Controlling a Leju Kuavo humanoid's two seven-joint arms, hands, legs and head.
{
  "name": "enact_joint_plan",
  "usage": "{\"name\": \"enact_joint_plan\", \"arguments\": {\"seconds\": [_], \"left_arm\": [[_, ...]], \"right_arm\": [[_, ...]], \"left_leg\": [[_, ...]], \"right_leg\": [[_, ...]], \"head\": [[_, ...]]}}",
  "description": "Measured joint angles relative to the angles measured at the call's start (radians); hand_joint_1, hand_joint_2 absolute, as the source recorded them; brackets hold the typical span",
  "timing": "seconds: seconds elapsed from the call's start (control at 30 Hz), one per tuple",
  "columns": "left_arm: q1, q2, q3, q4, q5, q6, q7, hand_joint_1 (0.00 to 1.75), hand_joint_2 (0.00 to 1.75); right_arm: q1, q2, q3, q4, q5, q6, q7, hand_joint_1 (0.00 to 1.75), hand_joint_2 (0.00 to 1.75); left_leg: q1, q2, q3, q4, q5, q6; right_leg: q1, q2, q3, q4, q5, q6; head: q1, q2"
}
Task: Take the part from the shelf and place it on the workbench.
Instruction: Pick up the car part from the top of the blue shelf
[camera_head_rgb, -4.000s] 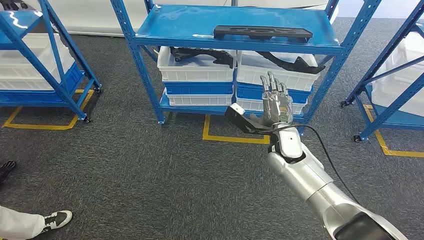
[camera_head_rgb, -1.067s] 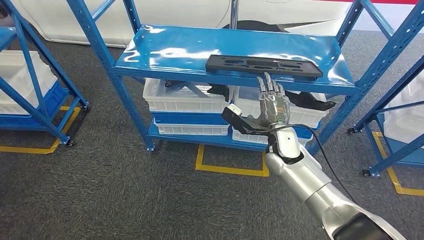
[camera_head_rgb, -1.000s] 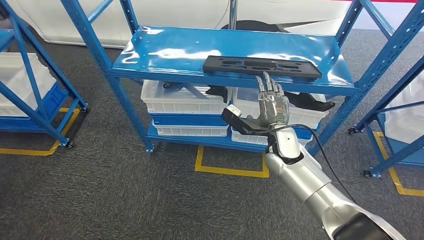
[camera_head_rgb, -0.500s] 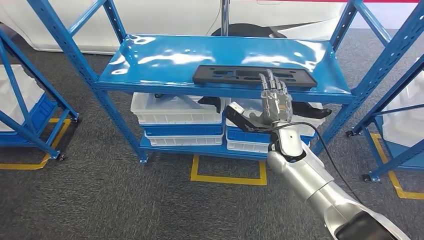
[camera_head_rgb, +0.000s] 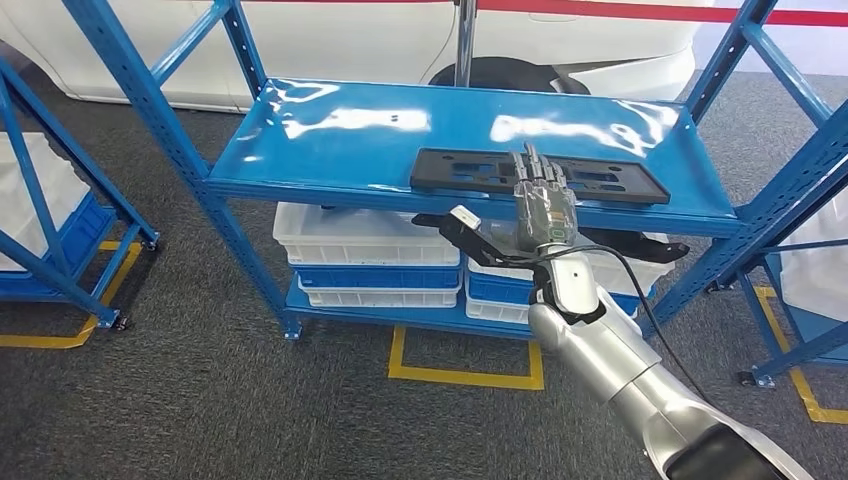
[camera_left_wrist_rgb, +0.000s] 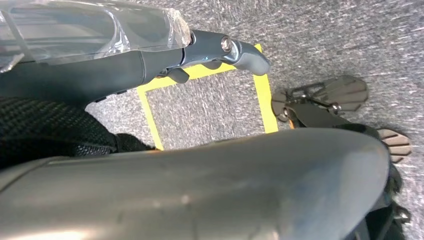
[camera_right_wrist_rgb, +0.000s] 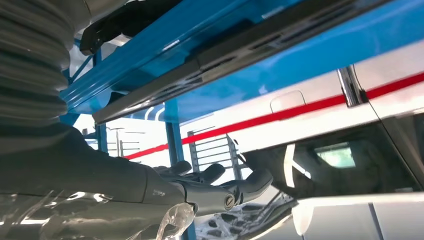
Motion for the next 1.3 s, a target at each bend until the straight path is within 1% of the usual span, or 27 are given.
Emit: {"name": "enact_joint_plan", "arguments": {"seconds": [0.1, 0.13, 0.17, 0.27, 0.3, 0.33, 0.37, 0.4, 0.43, 0.47, 0.5, 0.57, 0.63, 0.67, 0.77, 0.8, 0.83, 0.87, 0.9, 0.93, 0.97, 1.0, 1.07, 1.13, 1.17, 1.27, 1.3], "left_arm": [[-0.001, 0.000, 0.000, 0.000, 0.000, 0.000, 0.000, 0.00, 0.00], [-0.002, 0.001, 0.000, 0.000, 0.000, 0.000, 0.000, 0.00, 0.00], [-0.002, 0.001, 0.000, 0.000, 0.000, 0.000, 0.001, 0.00, 0.00], [-0.009, 0.002, 0.000, 0.000, 0.001, 0.001, 0.000, 0.00, 0.00], [-0.012, 0.003, 0.000, 0.000, 0.001, 0.001, -0.001, 0.00, 0.00], [-0.013, 0.003, 0.000, 0.000, 0.001, 0.001, -0.001, 0.00, 0.00], [-0.014, 0.004, 0.000, 0.000, 0.001, 0.001, -0.001, 0.00, 0.00], [-0.013, 0.004, 0.000, 0.000, 0.001, 0.001, -0.001, 0.00, 0.00], [-0.013, 0.004, 0.000, 0.000, 0.001, 0.001, -0.001, 0.00, 0.00], [-0.012, 0.004, 0.000, 0.000, 0.001, 0.001, -0.001, 0.00, 0.00], [-0.012, 0.004, 0.000, 0.000, 0.001, 0.000, -0.001, 0.00, 0.00], [-0.011, 0.004, 0.000, 0.000, 0.001, 0.000, -0.001, 0.00, 0.00], [-0.010, 0.004, 0.000, 0.000, 0.000, 0.000, -0.002, 0.00, 0.00], [-0.009, 0.004, 0.000, 0.000, 0.000, 0.000, -0.002, 0.00, 0.00], [-0.007, 0.004, 0.001, 0.000, 0.000, 0.000, -0.002, 0.00, 0.00], [-0.005, 0.004, 0.001, 0.000, 0.001, 0.000, -0.002, 0.00, 0.00], [-0.003, 0.004, 0.001, 0.000, 0.001, 0.000, -0.002, 0.00, 0.00], [-0.002, 0.004, 0.001, 0.000, 0.001, 0.000, -0.002, 0.00, 0.00], [-0.002, 0.003, 0.001, 0.000, 0.001, 0.000, -0.002, 0.00, 0.00], [-0.001, 0.003, 0.001, 0.000, 0.001, 0.000, -0.002, 0.00, 0.00], [-0.001, 0.003, 0.002, 0.000, 0.001, 0.000, -0.003, 0.00, 0.00], [0.000, 0.002, 0.002, 0.000, 0.002, 0.000, -0.004, 0.00, 0.00], [-0.001, 0.003, 0.003, 0.000, 0.002, 0.002, -0.006, 0.00, 0.00], [-0.001, 0.004, 0.004, 0.000, 0.003, 0.004, -0.013, 0.00, 0.00], [-0.001, 0.005, 0.005, 0.000, 0.003, 0.004, -0.018, 0.00, 0.00], [-0.004, 0.006, 0.009, 0.000, 0.010, 0.003, -0.027, 0.00, 0.00], [-0.005, 0.007, 0.009, 0.000, 0.013, 0.002, -0.028, 0.00, 0.00]], "right_arm": [[-0.002, 0.000, 0.000, -0.001, 0.000, 0.002, 0.000, 0.00, 1.75], [-0.004, 0.000, 0.000, -0.001, 0.000, 0.002, 0.000, 0.00, 1.75], [-0.005, 0.000, 0.000, -0.001, 0.000, 0.002, 0.000, 0.00, 1.75], [-0.002, 0.001, 0.001, -0.001, 0.000, 0.003, 0.000, 0.00, 1.75], [0.000, 0.001, 0.001, -0.001, 0.000, 0.003, 0.000, 0.00, 1.75], [0.002, 0.001, 0.002, -0.001, 0.000, 0.004, 0.000, 0.00, 1.75], [0.002, 0.001, 0.003, -0.001, 0.000, 0.007, 0.000, 0.00, 1.75], [0.002, 0.001, 0.003, 0.000, 0.000, 0.012, 0.000, 0.00, 1.75], [0.001, 0.001, 0.004, 0.000, -0.001, 0.017, 0.002, 0.00, 1.75], [0.000, 0.001, 0.004, 0.000, -0.001, 0.023, 0.004, 0.00, 1.75], [-0.002, 0.001, 0.005, 0.000, -0.002, 0.030, 0.007, 0.00, 1.75], [-0.004, 0.000, 0.005, 0.001, -0.002, 0.044, 0.016, 0.00, 1.75], [-0.007, -0.003, 0.006, 0.002, 0.000, 0.069, 0.027, 0.00, 1.75], [-0.009, -0.005, 0.007, 0.003, 0.000, 0.086, 0.033, 0.00, 1.75], [-0.009, -0.013, 0.012, 0.016, 0.000, 0.132, 0.046, 0.00, 1.75], [-0.007, -0.016, 0.014, 0.022, -0.002, 0.145, 0.048, 0.00, 1.75], [-0.007, -0.018, 0.016, 0.028, -0.005, 0.160, 0.051, 0.00, 1.75], [-0.007, -0.020, 0.018, 0.032, -0.009, 0.176, 0.054, 0.00, 1.75], [-0.008, -0.021, 0.020, 0.037, -0.014, 0.194, 0.058, 0.00, 1.75], [-0.011, -0.022, 0.022, 0.042, -0.018, 0.211, 0.063, 0.00, 1.75], [-0.014, -0.022, 0.026, 0.047, -0.022, 0.227, 0.068, 0.00, 1.75], [-0.016, -0.023, 0.029, 0.051, -0.023, 0.240, 0.073, 0.00, 1.75], [-0.021, -0.023, 0.035, 0.059, -0.022, 0.254, 0.091, 0.00, 1.75], [-0.030, -0.024, 0.039, 0.066, -0.015, 0.258, 0.117, 0.00, 1.75], [-0.035, -0.025, 0.041, 0.071, -0.009, 0.259, 0.130, 0.00, 1.75], [-0.044, -0.030, 0.046, 0.084, 0.010, 0.267, 0.174, 0.00, 1.75], [-0.044, -0.033, 0.047, 0.087, 0.019, 0.272, 0.192, 0.00, 1.75]], "left_leg": [[-0.001, 0.000, 0.003, 0.020, -0.011, -0.014], [0.001, 0.001, -0.009, 0.046, -0.023, -0.020], [0.005, 0.002, -0.032, 0.090, -0.041, -0.027], [0.022, 0.004, -0.154, 0.283, -0.112, -0.049], [0.026, 0.004, -0.181, 0.312, -0.117, -0.054], [0.030, 0.005, -0.187, 0.300, -0.098, -0.059], [0.033, 0.006, -0.174, 0.247, -0.059, -0.062], [0.036, 0.007, -0.149, 0.169, -0.004, -0.064], [0.035, 0.009, -0.124, 0.092, 0.037, -0.064], [0.034, 0.010, -0.104, 0.038, 0.061, -0.061], [0.031, 0.012, -0.094, 0.008, 0.070, -0.054], [0.026, 0.011, -0.083, 0.002, 0.061, -0.034], [0.025, 0.011, -0.068, 0.000, 0.057, -0.017], [0.025, 0.011, -0.060, -0.001, 0.054, -0.009], [0.021, 0.010, -0.042, -0.001, 0.037, 0.005], [0.019, 0.008, -0.035, -0.001, 0.029, 0.006], [0.017, 0.006, -0.026, -0.001, 0.022, 0.006], [0.015, 0.004, -0.016, -0.001, 0.014, 0.005], [0.014, 0.003, -0.006, 0.000, 0.005, 0.002], [0.012, 0.002, 0.003, 0.001, -0.004, -0.001], [0.010, 0.002, 0.008, 0.001, -0.012, -0.006], [0.009, 0.002, 0.011, 0.003, -0.017, -0.011], [0.009, 0.002, 0.013, 0.011, -0.024, -0.021], [0.013, 0.003, -0.006, 0.056, -0.039, -0.032], [0.017, 0.004, -0.035, 0.107, -0.057, -0.038], [0.030, 0.006, -0.160, 0.297, -0.124, -0.053], [0.032, 0.006, -0.182, 0.314, -0.123, -0.056]], "right_leg": [[-0.004, 0.001, 0.015, -0.012, 0.000, -0.014], [-0.007, 0.000, 0.022, -0.013, -0.003, -0.017], [-0.010, -0.001, 0.028, -0.014, -0.005, -0.020], [-0.014, 0.000, 0.040, -0.014, -0.020, -0.020], [-0.016, 0.000, 0.047, -0.014, -0.026, -0.018], [-0.018, 0.000, 0.056, -0.013, -0.034, -0.015], [-0.021, 0.001, 0.068, -0.013, -0.042, -0.011], [-0.023, 0.001, 0.079, -0.014, -0.051, -0.006], [-0.024, 0.001, 0.090, -0.014, -0.059, 0.000], [-0.025, 0.002, 0.097, -0.014, -0.066, 0.007], [-0.024, 0.003, 0.101, -0.013, -0.071, 0.014], [-0.025, 0.004, 0.106, -0.010, -0.075, 0.028], [-0.027, 0.001, 0.096, 0.028, -0.089, 0.036], [-0.028, -0.001, 0.072, 0.074, -0.106, 0.039], [-0.026, -0.002, -0.050, 0.266, -0.173, 0.041], [-0.026, -0.002, -0.078, 0.290, -0.176, 0.041], [-0.025, -0.002, -0.086, 0.273, -0.156, 0.038], [-0.024, -0.002, -0.075, 0.219, -0.115, 0.034], [-0.022, -0.003, -0.052, 0.145, -0.062, 0.028], [-0.019, -0.004, -0.030, 0.075, -0.026, 0.023], [-0.015, -0.004, -0.012, 0.025, -0.003, 0.018], [-0.012, -0.005, -0.004, 0.000, 0.004, 0.014], [-0.011, -0.006, 0.003, -0.006, -0.002, 0.005], [-0.015, -0.007, 0.014, -0.008, -0.005, -0.005], [-0.017, -0.006, 0.019, -0.008, -0.006, -0.009], [-0.019, -0.003, 0.026, -0.008, -0.017, -0.013], [-0.020, -0.002, 0.032, -0.008, -0.022, -0.012]], "head": [[0.002, 0.000], [0.002, 0.000], [0.002, 0.000], [0.001, 0.000], [0.001, 0.000], [0.001, 0.000], [0.001, 0.000], [0.001, 0.000], [0.001, 0.000], [0.000, 0.000], [0.000, 0.000], [0.000, 0.000], [0.001, 0.000], [0.002, 0.000], [0.002, 0.000], [0.002, 0.000], [0.003, 0.000], [0.003, 0.000], [0.004, 0.000], [0.003, 0.000], [0.003, 0.000], [0.003, 0.000], [0.003, 0.000], [0.002, 0.000], [0.002, 0.000], [0.001, 0.000], [0.001, 0.000]]}}
